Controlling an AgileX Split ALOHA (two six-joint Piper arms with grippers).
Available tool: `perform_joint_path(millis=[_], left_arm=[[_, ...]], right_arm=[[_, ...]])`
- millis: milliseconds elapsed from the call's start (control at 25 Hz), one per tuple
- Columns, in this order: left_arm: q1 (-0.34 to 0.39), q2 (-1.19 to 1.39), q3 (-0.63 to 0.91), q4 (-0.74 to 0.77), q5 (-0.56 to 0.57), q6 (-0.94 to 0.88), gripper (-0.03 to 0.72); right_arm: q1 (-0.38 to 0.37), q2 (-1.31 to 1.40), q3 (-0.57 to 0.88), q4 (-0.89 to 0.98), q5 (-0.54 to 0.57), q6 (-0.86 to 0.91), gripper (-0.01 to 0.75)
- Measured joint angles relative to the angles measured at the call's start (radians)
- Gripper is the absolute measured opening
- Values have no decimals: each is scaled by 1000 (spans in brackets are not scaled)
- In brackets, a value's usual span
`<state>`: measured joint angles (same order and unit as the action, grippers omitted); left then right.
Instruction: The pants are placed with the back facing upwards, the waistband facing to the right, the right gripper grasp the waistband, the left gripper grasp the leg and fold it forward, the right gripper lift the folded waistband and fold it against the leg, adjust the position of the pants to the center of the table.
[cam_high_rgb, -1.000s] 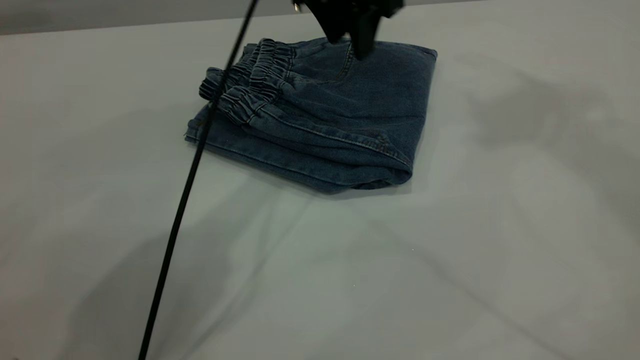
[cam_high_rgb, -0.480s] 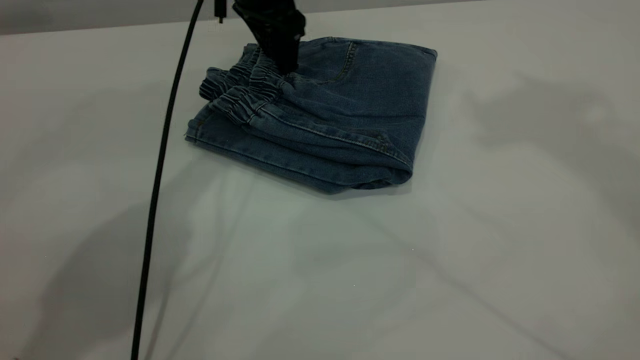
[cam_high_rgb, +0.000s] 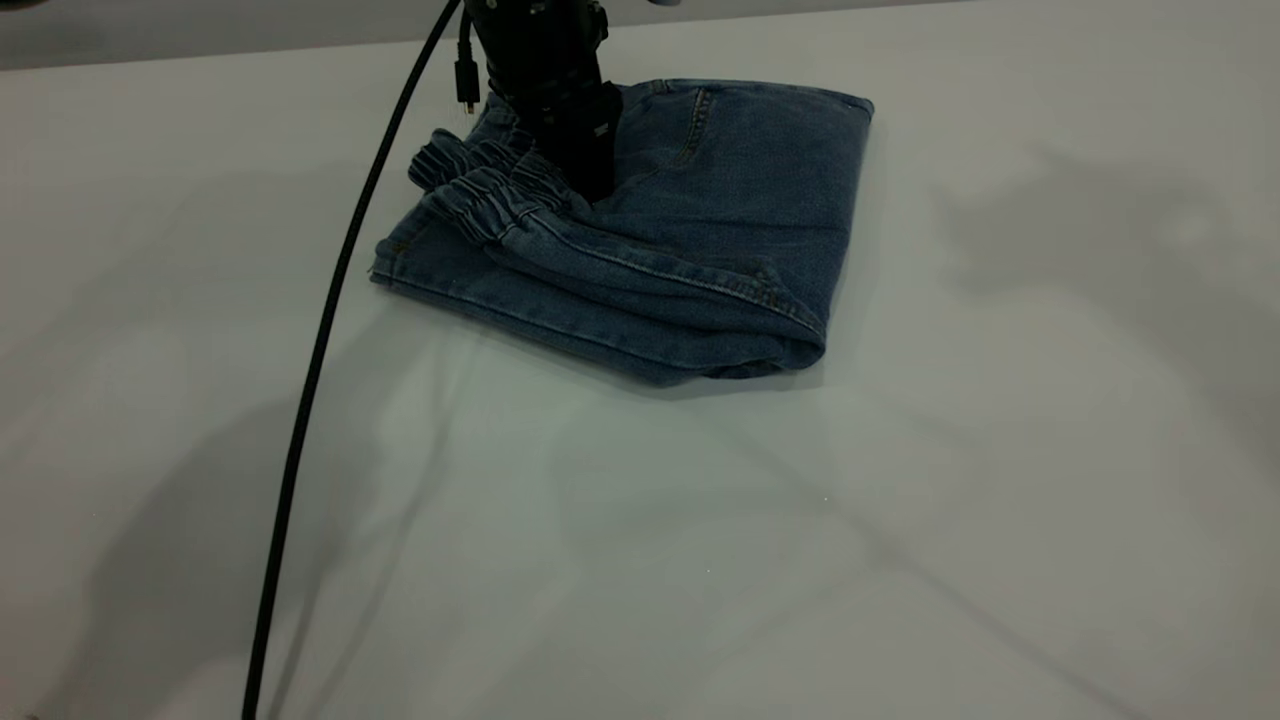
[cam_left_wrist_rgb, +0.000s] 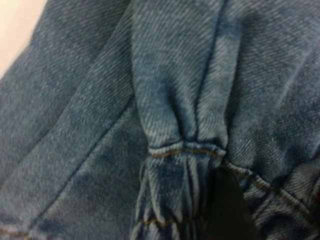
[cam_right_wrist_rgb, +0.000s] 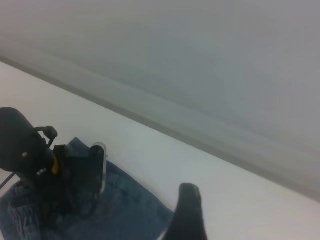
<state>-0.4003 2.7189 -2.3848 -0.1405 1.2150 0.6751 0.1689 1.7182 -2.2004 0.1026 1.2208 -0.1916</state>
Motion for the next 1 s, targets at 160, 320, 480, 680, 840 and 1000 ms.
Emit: perform_joint_path(millis=[160,320,480,680,840,1000], left_arm=[[-1,1,0,10,0,-137,399],[-12,1,0,61,2,-287,399],[-21,1,1,88,4,-381,399],[-41,1,1,79,5,-470,399],[-73,2,2,78,12,-540,399],[-99,2,2,65,14,-619,399]], right_arm=[[0,0,0,0,0,0,535],[0,0,0,0,0,-1,535],[0,0,0,-1,0,-1,535],[0,0,0,-1,0,-1,535],[0,0,0,-1,0,-1,535],[0,0,0,-2,0,-1,535]])
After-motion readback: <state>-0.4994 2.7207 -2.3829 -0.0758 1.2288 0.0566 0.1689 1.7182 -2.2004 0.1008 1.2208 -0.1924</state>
